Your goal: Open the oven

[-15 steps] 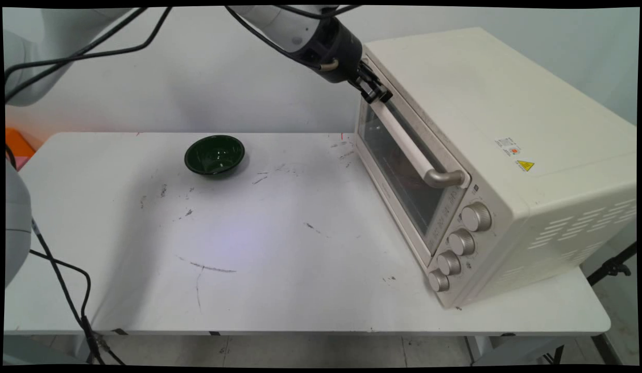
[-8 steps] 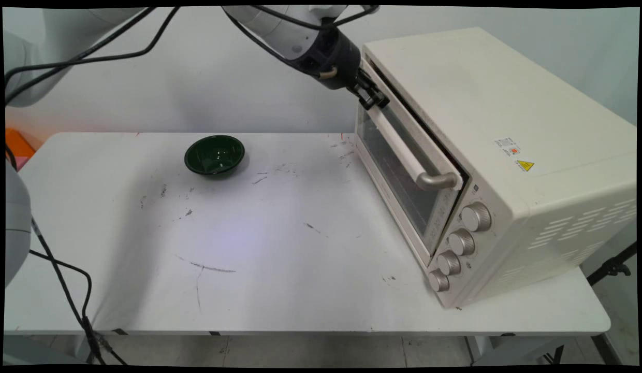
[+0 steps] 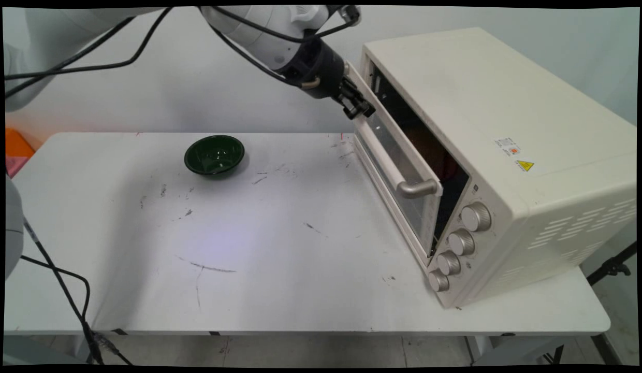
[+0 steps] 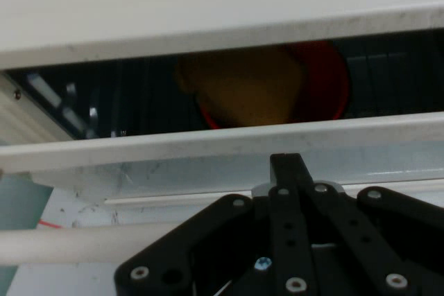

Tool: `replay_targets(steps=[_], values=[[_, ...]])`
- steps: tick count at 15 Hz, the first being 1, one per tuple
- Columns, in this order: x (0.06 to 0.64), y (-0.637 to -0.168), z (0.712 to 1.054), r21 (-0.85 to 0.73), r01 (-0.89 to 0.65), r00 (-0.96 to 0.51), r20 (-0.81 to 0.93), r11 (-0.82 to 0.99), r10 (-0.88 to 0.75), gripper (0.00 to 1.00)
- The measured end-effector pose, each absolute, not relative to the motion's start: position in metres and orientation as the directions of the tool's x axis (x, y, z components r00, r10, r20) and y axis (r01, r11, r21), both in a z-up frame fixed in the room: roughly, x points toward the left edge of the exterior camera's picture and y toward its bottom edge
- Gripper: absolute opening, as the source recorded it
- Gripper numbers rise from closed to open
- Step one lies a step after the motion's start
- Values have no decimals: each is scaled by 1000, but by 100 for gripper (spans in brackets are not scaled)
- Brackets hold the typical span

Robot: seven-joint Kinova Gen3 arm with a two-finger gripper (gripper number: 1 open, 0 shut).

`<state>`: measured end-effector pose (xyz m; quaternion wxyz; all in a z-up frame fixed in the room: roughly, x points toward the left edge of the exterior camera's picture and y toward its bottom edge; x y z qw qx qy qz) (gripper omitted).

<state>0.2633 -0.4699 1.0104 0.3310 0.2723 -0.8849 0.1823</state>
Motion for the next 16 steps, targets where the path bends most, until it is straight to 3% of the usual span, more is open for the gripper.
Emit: replay_targets(steps=[16], values=[[339,-426,965,-122,-600,-647,656,791,-389,0]])
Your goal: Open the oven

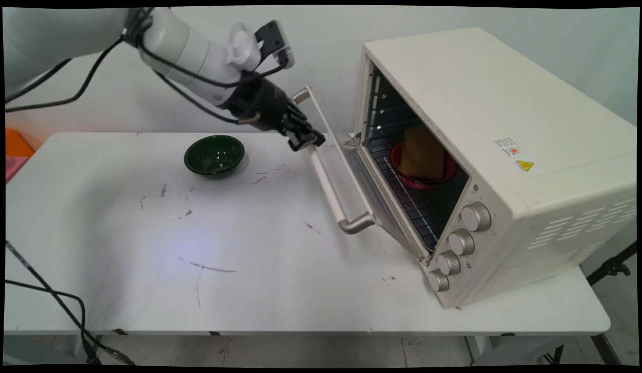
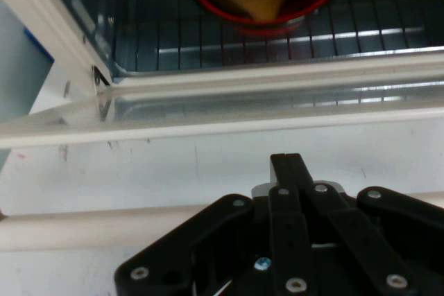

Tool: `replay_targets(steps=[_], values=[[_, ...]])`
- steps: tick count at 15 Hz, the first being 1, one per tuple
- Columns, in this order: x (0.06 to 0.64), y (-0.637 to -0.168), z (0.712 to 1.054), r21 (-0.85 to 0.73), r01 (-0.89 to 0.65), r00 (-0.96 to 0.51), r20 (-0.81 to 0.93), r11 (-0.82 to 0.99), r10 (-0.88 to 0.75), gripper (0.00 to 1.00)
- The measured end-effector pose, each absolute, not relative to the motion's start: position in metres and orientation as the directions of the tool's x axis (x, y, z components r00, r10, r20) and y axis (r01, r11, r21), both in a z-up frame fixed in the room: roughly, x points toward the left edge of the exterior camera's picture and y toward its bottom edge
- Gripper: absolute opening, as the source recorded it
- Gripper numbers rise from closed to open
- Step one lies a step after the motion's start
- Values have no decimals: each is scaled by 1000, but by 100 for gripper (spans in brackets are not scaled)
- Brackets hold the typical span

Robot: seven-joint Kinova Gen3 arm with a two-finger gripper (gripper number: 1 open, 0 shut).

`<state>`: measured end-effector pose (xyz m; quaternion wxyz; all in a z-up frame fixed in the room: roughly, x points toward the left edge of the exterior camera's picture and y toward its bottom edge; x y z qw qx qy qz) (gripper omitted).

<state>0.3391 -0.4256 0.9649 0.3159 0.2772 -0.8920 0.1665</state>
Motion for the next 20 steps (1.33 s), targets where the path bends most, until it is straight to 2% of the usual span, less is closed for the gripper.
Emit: replay_targets(steps=[20], values=[[404,-400,879,-96,-628,-617,667,773,-418,0]])
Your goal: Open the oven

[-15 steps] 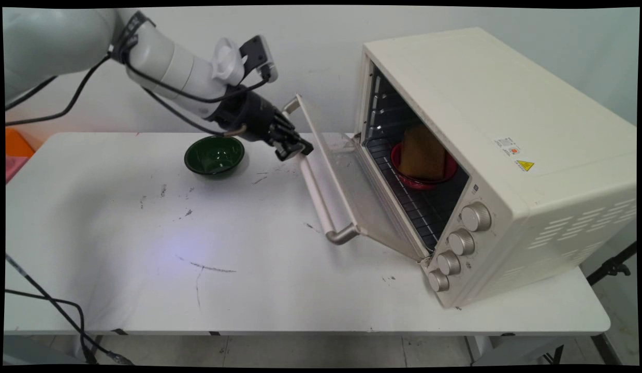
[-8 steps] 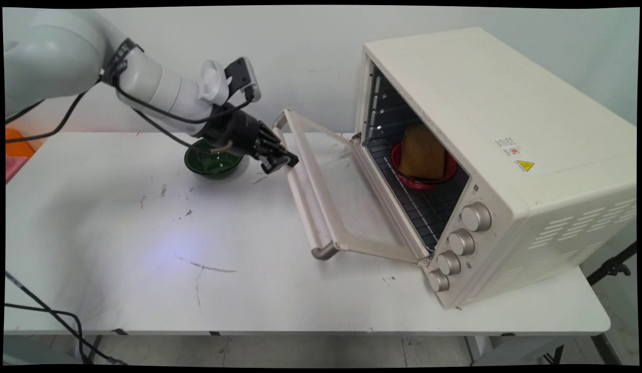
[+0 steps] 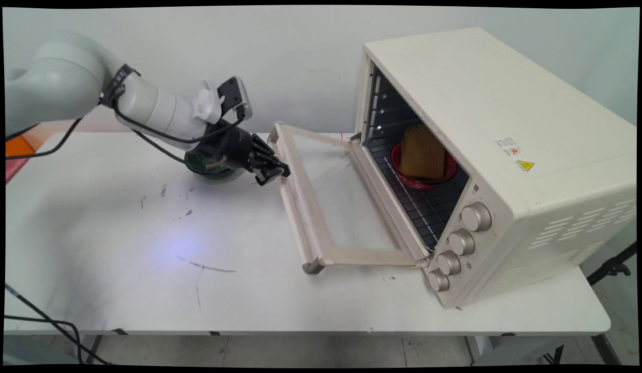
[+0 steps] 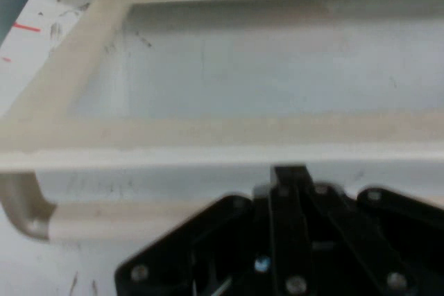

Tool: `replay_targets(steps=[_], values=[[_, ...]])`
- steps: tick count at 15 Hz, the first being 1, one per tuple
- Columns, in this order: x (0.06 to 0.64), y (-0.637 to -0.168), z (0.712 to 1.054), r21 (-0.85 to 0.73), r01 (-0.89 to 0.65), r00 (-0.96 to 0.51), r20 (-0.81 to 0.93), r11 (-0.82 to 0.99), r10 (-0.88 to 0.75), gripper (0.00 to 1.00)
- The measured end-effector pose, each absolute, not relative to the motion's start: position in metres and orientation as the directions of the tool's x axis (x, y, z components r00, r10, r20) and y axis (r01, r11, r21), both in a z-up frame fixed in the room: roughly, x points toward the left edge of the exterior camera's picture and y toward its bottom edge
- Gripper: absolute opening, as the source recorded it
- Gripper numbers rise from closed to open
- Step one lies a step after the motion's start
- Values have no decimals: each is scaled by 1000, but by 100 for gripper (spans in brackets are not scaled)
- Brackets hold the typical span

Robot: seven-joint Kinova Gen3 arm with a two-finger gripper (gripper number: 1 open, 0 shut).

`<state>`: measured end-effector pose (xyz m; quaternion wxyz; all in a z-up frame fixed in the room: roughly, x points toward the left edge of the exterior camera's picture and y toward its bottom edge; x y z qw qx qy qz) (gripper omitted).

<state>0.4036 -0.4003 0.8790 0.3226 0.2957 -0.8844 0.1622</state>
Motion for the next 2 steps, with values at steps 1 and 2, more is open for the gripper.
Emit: replay_targets(steps=[1,2], values=[[405,-400,875,-93,-629,-613,670,772,-418,0],[407,-399,871,-90,-630,-609,674,771,-419,0]])
